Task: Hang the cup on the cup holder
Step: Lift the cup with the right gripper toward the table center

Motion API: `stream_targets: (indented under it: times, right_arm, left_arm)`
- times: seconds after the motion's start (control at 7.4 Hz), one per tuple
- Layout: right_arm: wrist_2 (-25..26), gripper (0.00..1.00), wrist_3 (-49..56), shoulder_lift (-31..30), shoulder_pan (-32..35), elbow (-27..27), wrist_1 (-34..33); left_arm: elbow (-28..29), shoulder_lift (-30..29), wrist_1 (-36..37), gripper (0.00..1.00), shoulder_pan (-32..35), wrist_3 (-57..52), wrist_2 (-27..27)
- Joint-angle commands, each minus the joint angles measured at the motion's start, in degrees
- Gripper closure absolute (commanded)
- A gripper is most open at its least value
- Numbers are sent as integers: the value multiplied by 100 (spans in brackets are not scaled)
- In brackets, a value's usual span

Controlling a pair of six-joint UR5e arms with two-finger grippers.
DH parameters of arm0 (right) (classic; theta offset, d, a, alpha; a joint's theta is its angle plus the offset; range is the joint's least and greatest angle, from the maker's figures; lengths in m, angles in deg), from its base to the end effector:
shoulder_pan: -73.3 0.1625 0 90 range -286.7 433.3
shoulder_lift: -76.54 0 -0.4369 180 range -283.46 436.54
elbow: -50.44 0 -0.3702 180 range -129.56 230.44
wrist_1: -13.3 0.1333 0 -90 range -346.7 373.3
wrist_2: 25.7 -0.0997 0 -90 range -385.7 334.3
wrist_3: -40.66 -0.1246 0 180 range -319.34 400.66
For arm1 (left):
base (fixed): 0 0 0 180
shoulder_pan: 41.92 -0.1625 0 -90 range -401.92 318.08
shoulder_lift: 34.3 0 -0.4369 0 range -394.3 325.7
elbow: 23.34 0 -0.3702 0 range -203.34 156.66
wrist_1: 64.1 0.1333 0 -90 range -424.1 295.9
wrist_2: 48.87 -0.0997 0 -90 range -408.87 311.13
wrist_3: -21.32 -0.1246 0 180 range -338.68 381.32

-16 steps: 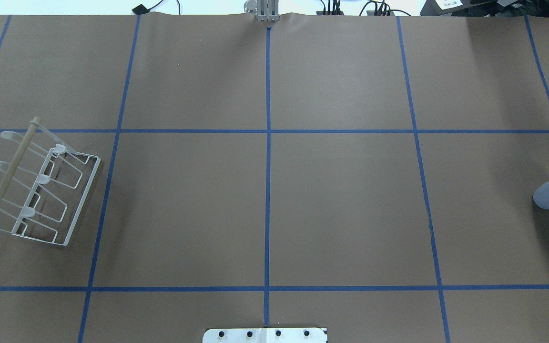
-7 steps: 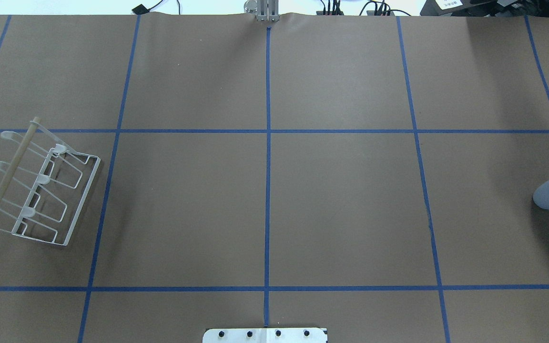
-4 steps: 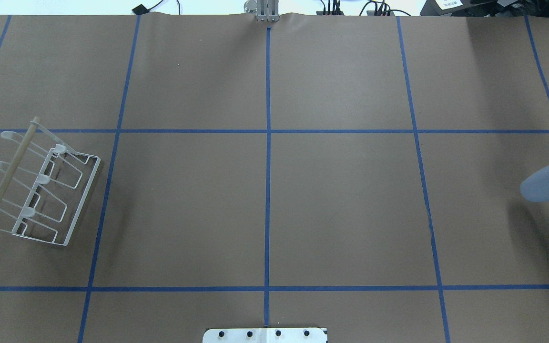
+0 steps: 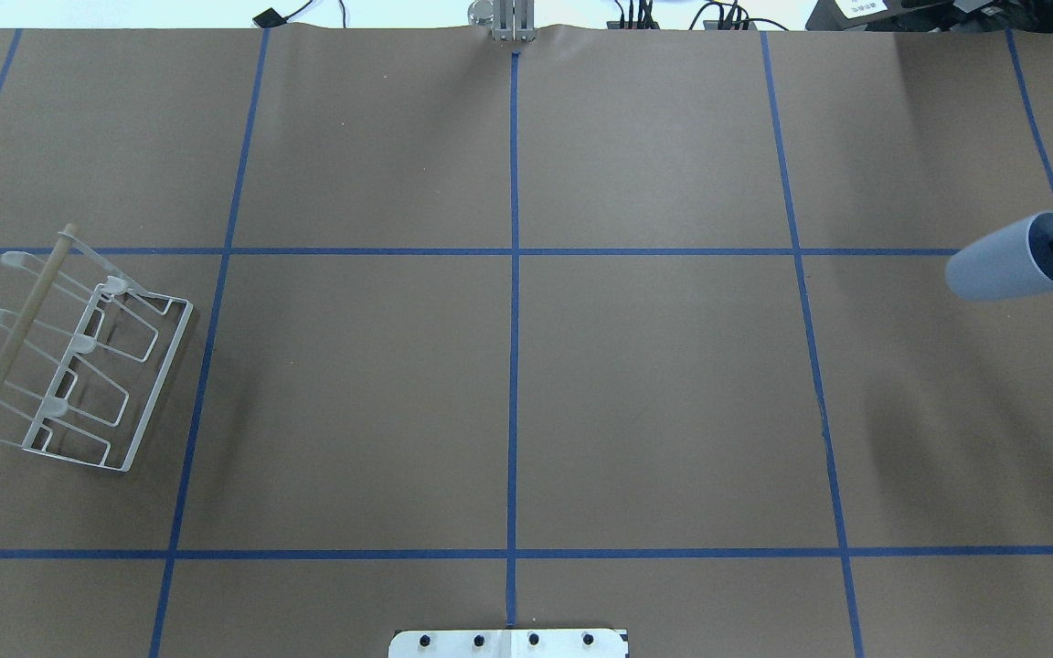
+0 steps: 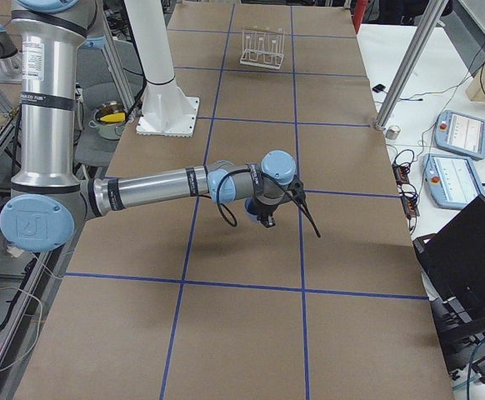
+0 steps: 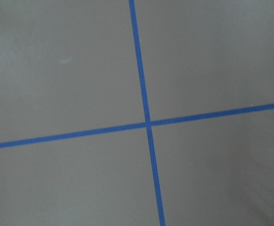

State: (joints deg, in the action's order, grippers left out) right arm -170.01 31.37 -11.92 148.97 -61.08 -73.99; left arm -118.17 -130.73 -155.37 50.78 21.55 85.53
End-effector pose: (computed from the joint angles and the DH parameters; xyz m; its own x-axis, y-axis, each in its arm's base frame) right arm -0.0862 -0.4670 0.4764 0.5076 -0.3393 0.7920 0.1428 0.9396 0.3110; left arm -0.0710 -0.5259 0.5896 0.7206 0.1141 -0.6839 0.0489 0.9756 0.2142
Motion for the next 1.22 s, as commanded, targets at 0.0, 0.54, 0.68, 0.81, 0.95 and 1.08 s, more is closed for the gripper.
stream_targets:
  times: [0.0,0.54,0.68,0.81,0.95,1.08]
  right_arm:
    - [-1,100,-1978,398,0,-222,1116]
    - [78,100,-6141,416,-281,358,5137]
    - [78,100,-6599,416,-290,341,5525]
    - [17,100,-7395,521,-308,323,5981]
    - [17,100,-8265,644,-482,306,6543]
    - [25,100,-9039,775,-632,306,7027]
  left_arm:
    - [-9,-8,-2016,2,-128,1569,-2]
    - [-26,-52,-5639,3,-919,5846,-11]
    - [-70,-139,-6352,3,-1182,7057,-11]
    - [-166,-322,-6864,3,-1471,8496,-11]
    - [-184,-637,-7096,3,-1753,9607,-2]
    - [-376,-762,-7281,3,-2121,10549,-2]
